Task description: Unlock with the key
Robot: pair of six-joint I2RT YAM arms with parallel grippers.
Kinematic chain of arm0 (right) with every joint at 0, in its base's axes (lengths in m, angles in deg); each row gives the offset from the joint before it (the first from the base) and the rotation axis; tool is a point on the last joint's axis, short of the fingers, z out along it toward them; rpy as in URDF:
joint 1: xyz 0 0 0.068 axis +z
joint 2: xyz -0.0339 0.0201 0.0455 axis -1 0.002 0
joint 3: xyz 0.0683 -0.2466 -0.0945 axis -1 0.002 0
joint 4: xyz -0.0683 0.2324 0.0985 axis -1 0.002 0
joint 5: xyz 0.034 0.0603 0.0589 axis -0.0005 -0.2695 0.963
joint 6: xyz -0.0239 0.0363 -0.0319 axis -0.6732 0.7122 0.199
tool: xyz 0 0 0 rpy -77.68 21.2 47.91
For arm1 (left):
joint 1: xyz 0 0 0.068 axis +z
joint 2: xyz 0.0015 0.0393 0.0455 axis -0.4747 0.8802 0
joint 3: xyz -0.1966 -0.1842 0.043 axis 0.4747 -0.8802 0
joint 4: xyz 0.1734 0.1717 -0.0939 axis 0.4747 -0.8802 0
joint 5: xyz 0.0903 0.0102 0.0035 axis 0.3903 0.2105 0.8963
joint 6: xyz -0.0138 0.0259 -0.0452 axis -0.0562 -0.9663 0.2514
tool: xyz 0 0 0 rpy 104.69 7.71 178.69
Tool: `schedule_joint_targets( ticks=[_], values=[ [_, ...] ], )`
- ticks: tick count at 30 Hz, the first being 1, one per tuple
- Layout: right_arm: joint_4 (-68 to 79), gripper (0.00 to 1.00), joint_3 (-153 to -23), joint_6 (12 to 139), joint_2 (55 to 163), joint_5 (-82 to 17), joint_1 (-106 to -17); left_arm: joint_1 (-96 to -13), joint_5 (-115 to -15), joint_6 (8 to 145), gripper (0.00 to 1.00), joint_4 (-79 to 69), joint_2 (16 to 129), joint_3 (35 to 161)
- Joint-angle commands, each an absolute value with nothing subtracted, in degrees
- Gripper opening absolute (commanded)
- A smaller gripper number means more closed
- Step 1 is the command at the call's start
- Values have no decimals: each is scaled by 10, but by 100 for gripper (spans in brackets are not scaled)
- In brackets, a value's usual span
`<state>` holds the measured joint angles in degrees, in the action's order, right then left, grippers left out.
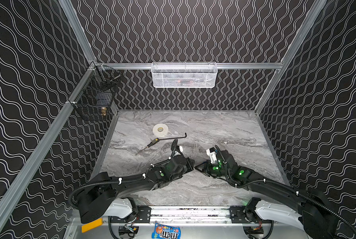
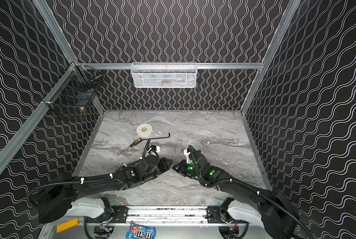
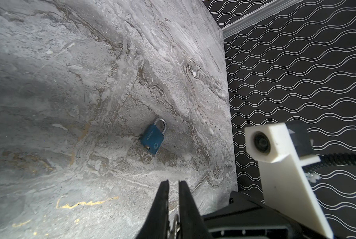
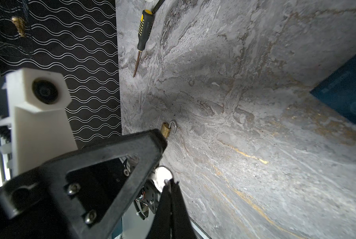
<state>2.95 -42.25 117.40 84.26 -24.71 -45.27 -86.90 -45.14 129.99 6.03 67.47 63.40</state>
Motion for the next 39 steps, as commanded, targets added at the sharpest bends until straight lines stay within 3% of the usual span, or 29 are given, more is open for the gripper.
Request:
schedule_joint_targets(
  ticks=[1,7,10,18,25,32,39],
  values=[
    [1,0,-424,1185,844,-244,-452,-870,-441,1289,10,72,672,636],
    [-4,0,-427,1186,844,-236,-453,-870,-441,1288,0,77,673,633],
    [-1,2,-428,1186,840,-243,-453,-870,-441,1282,0,75,672,633],
    [30,35,-446,1110,796,-243,-473,-833,-501,1146,0,53,654,667],
    [33,58,-475,983,748,-149,-534,-755,-703,1021,0,94,666,705],
    [31,61,-498,911,748,-54,-582,-747,-778,921,0,44,664,769],
    [-19,56,-482,896,748,8,-611,-745,-803,905,0,41,666,788]
  ],
)
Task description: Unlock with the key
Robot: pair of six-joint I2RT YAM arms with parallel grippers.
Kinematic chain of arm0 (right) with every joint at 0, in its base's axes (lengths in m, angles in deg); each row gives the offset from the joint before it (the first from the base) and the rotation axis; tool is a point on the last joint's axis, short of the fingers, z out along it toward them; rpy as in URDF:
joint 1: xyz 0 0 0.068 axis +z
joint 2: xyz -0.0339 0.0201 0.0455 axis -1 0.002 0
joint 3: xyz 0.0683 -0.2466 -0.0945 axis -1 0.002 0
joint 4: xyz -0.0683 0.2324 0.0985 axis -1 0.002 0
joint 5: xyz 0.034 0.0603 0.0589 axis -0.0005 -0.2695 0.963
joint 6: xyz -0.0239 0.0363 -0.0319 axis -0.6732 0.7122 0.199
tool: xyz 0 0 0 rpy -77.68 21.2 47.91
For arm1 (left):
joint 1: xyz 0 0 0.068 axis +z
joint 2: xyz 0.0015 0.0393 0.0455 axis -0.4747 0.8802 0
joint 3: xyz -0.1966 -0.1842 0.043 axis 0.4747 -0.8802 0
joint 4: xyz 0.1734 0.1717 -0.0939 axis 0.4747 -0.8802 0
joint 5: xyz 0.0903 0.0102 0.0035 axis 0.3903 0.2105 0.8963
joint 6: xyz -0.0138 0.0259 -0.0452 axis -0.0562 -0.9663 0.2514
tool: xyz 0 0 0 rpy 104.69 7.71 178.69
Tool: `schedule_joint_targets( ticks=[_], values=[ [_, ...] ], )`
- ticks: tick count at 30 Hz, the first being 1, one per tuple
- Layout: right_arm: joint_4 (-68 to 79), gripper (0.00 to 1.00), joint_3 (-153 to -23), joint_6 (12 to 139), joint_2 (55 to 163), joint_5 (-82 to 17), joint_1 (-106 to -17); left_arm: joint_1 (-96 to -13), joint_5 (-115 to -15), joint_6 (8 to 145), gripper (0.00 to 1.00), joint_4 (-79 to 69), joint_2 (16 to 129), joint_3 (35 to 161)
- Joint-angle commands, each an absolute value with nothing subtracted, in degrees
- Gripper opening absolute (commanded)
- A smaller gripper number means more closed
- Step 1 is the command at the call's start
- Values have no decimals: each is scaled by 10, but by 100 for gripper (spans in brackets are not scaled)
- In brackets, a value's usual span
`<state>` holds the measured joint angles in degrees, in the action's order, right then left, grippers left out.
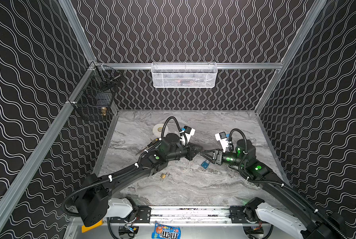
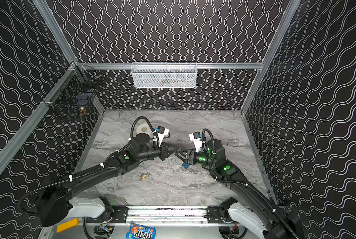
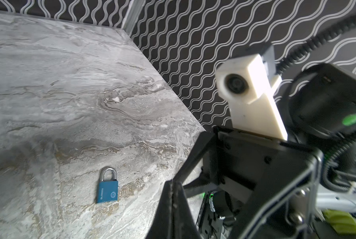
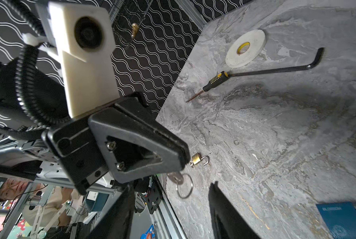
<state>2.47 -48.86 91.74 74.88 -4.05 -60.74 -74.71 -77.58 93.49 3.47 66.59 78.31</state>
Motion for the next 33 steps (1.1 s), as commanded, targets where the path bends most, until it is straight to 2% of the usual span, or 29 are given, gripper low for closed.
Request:
schedule_joint_targets(
  ticks=[1,9,27,33],
  values=[
    [-22,55,-480,895,748,8,-613,-746,-806,906,0,43,667,790],
    [-82,41,-466,909,758,46,-623,-745,-817,910,0,42,665,802],
    [-158,24,-458,931,786,79,-630,-745,-842,921,0,66,678,804],
    [-161,14,-456,932,790,84,-633,-745,-832,920,0,64,675,801]
  ],
)
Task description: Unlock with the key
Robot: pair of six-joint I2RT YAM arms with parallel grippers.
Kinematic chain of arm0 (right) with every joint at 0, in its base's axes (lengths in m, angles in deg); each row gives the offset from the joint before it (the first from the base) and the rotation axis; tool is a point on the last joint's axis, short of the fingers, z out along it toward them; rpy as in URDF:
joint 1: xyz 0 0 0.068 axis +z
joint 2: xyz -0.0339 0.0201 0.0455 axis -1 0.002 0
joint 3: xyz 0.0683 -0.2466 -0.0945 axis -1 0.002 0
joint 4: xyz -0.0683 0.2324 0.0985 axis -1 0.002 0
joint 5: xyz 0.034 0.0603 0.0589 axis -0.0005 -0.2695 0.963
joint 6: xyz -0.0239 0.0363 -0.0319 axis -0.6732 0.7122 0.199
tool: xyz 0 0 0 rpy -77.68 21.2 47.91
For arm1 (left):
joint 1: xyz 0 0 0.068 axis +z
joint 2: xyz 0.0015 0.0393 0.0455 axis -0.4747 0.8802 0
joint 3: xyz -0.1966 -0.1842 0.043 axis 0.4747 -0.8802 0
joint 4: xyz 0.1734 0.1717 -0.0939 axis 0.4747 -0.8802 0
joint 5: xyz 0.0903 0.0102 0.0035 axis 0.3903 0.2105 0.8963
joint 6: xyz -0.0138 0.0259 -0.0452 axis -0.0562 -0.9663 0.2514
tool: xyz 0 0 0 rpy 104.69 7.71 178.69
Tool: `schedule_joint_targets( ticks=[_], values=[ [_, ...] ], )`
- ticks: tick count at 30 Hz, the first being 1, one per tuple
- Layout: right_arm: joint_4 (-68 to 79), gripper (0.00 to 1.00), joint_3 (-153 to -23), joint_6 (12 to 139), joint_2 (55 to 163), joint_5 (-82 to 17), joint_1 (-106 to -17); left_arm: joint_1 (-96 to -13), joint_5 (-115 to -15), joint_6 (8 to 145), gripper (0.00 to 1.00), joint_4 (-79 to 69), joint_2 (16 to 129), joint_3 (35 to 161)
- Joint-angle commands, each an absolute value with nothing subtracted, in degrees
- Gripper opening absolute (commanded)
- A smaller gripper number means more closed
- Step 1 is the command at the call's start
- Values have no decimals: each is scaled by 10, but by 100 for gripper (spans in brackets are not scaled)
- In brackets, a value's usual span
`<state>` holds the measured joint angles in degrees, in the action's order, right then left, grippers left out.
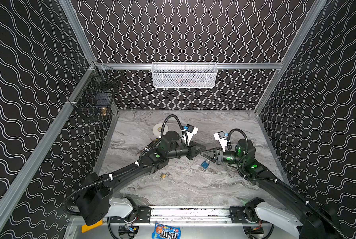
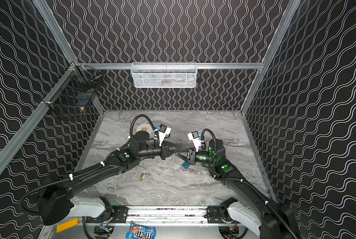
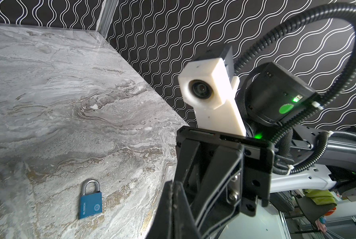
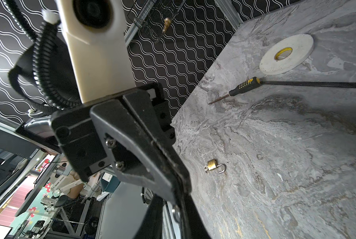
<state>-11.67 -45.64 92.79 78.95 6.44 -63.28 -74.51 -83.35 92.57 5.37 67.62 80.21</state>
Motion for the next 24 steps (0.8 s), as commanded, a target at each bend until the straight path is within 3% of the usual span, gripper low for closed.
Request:
schedule_joint_targets(
  ticks=[1,8,12,13,16,18,24],
  values=[
    [-165,12,-455,935,790,87,-633,-745,-834,921,0,66,674,801],
    [-165,1,-464,941,783,87,-634,-745,-831,914,0,58,677,806],
    [-151,0,-469,936,777,77,-635,-746,-835,913,0,58,675,811],
    [-141,0,-471,932,776,74,-635,-745,-833,912,5,55,674,813],
    [-121,0,-474,925,772,71,-638,-745,-819,910,34,44,666,822],
    [-104,0,-473,920,767,65,-640,-744,-804,909,47,34,660,828],
    [28,0,-496,879,759,10,-670,-744,-687,902,58,-51,639,841]
  ],
)
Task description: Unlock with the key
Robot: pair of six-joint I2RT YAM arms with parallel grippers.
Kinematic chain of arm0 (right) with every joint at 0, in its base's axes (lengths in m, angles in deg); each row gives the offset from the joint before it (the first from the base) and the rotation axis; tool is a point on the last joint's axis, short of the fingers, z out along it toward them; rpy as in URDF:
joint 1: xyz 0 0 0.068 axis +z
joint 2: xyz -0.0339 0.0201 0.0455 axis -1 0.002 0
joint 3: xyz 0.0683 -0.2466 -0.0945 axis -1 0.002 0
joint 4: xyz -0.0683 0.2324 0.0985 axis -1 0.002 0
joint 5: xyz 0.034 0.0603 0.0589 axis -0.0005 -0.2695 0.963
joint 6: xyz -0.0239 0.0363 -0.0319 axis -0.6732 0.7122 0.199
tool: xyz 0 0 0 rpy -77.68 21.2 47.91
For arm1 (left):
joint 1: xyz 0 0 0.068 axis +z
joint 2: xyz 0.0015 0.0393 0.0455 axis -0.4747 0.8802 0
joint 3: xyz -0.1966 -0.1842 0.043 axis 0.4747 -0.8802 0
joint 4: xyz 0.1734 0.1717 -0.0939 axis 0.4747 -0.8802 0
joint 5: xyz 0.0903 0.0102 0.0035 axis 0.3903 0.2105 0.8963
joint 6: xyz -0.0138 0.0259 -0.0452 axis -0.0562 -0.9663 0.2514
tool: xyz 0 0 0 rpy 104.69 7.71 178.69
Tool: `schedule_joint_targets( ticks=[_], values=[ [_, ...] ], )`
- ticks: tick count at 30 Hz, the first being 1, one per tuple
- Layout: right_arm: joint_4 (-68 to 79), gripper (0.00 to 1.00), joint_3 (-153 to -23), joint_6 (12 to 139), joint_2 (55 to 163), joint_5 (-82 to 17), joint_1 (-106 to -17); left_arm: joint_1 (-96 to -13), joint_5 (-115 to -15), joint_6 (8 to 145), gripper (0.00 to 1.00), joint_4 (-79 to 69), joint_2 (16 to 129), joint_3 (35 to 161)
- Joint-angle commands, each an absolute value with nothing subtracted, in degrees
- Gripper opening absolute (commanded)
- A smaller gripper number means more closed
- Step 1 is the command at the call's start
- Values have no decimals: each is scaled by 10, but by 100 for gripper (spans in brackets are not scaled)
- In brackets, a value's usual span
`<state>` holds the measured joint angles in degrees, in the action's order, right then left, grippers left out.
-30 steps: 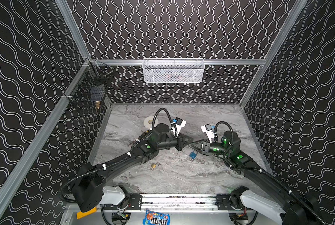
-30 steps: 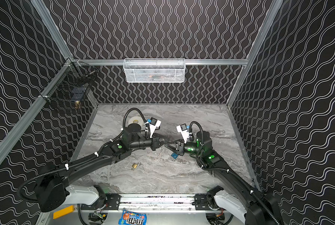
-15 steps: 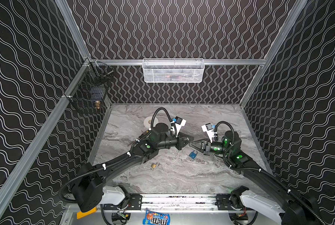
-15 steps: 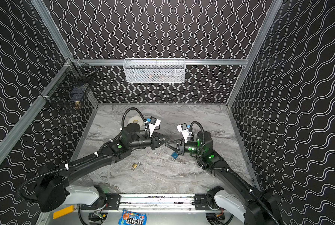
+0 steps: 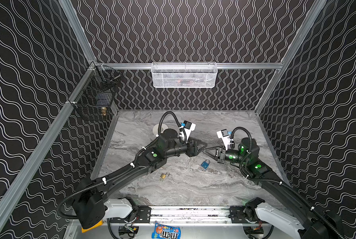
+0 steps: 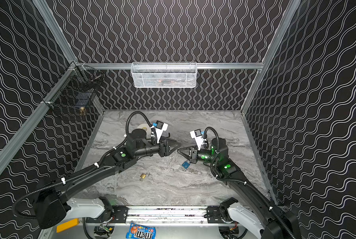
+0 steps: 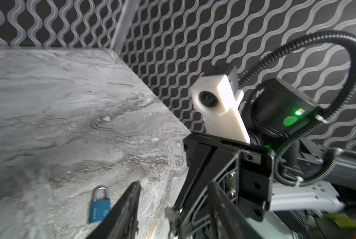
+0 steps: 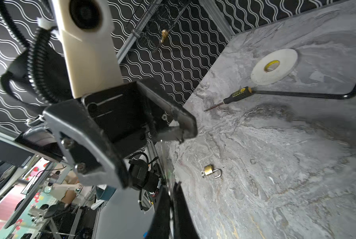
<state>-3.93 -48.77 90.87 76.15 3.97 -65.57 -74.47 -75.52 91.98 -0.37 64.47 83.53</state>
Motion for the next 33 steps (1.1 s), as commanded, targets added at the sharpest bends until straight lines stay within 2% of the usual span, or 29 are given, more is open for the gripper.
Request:
schedule_joint_targets(
  ticks=[1,3,10,15,21,33],
  values=[
    [44,0,-498,877,759,3,-678,-744,-672,900,60,-64,640,843],
    [69,0,-498,876,755,-2,-694,-744,-653,897,68,-91,647,850],
    [199,0,-519,859,760,-76,-758,-756,-607,889,74,-205,717,901],
    [243,0,-519,855,772,-108,-792,-808,-550,861,78,-296,800,965],
    [275,0,-520,852,796,-133,-821,-860,-487,838,78,-400,916,1067],
    [269,0,-509,853,821,-108,-858,-873,-510,837,77,-455,1069,1168]
  ],
)
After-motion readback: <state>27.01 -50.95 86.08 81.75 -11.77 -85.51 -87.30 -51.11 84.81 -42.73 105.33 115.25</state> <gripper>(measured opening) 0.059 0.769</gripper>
